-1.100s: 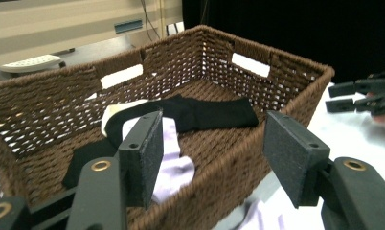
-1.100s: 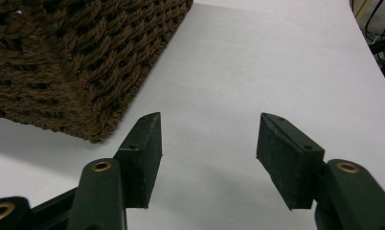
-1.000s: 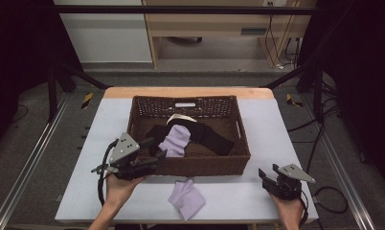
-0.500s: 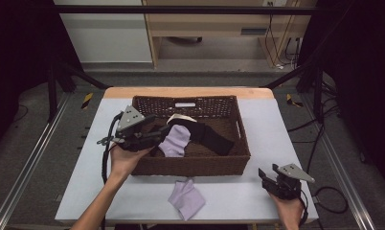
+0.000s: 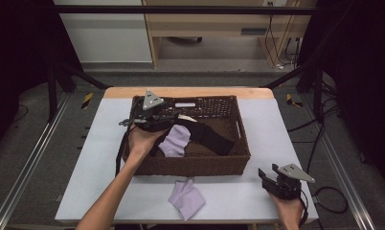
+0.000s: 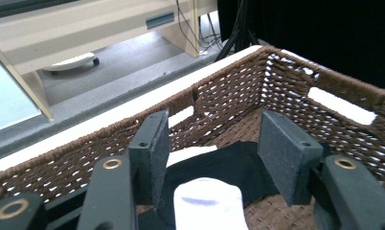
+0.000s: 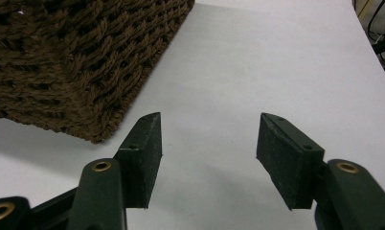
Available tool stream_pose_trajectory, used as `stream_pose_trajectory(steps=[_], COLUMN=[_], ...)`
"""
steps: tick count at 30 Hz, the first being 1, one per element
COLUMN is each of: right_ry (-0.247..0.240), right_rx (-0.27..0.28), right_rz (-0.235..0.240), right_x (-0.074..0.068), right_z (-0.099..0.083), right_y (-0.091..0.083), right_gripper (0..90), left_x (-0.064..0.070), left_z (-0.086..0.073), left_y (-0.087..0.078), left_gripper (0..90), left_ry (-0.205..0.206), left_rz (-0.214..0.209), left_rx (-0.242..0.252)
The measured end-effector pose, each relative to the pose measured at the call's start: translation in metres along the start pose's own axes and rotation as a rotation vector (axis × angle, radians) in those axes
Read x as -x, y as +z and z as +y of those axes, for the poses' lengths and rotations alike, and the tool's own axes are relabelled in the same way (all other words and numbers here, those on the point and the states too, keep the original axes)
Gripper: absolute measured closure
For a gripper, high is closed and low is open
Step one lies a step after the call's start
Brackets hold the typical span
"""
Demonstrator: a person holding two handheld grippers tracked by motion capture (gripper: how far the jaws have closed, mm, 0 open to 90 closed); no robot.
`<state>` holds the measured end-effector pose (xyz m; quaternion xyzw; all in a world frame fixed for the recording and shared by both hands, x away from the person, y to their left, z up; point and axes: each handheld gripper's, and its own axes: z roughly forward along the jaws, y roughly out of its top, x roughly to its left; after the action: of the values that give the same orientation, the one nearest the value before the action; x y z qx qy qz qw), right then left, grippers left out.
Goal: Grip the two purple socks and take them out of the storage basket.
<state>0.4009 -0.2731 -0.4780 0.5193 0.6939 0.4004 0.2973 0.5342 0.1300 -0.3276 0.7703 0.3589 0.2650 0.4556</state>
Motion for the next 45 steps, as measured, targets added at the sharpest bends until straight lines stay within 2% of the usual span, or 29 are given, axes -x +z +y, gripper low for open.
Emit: stream_pose_trajectory(steps=[6,9,10,11,14,15,17,19,21,23,25,28,36,39,45], right_ry=[0.0,0.003,0.001,0.005,0.002,0.0,0.001,0.001,0.006,0.008,0.002,0.009,-0.001,-0.008,-0.008], right_rx=[-0.003,-0.001,0.0,-0.001,-0.001,0.0,0.0,0.0,-0.002,-0.003,-0.001,-0.007,-0.012,-0.009,-0.013], right_rz=[0.004,0.005,0.004,0.005,0.004,0.006,0.007,0.007,0.011,0.011,0.008,0.012,0.017,0.016,0.017], right_x=[-0.001,-0.001,0.0,0.0,0.0,0.0,-0.001,-0.001,-0.001,-0.001,0.0,-0.001,-0.003,-0.004,-0.004], right_z=[0.0,0.0,0.0,0.0,0.0,0.0,0.0,0.0,0.001,0.001,0.0,0.001,0.001,0.001,0.001], right_y=[0.001,0.0,0.0,0.0,0.001,0.001,0.001,0.001,0.001,0.001,0.001,0.002,0.004,0.004,0.005], right_gripper=[41.9,41.9,41.9,42.0,42.0,42.0,42.0,42.1,42.0,42.1,42.0,42.0,42.0,42.0,42.0], left_x=[-0.003,-0.006,-0.005,-0.005,-0.002,-0.002,-0.001,-0.001,-0.001,-0.002,-0.002,-0.002,0.001,0.002,0.003], left_z=[-0.002,-0.009,-0.011,-0.011,-0.018,-0.018,-0.022,-0.024,-0.027,-0.028,-0.031,-0.033,-0.038,-0.039,-0.042], left_y=[0.022,0.039,0.044,0.044,0.059,0.059,0.068,0.072,0.08,0.082,0.086,0.09,0.099,0.102,0.107], left_gripper=[45.6,45.6,45.6,45.5,45.3,45.1,44.4,43.7,43.7,43.6,43.4,43.3,43.4,43.3,44.1], left_ry=[-0.03,-0.046,-0.039,-0.039,-0.012,-0.012,-0.003,-0.001,0.006,0.004,-0.014,0.006,0.03,0.053,0.062], left_rz=[0.008,0.012,0.017,0.017,0.022,0.022,0.026,0.025,0.01,0.004,-0.01,-0.011,-0.023,-0.015,-0.031], left_rx=[-0.033,-0.078,-0.104,-0.104,-0.164,-0.164,-0.199,-0.216,-0.253,-0.264,-0.279,-0.308,-0.365,-0.399,-0.444])
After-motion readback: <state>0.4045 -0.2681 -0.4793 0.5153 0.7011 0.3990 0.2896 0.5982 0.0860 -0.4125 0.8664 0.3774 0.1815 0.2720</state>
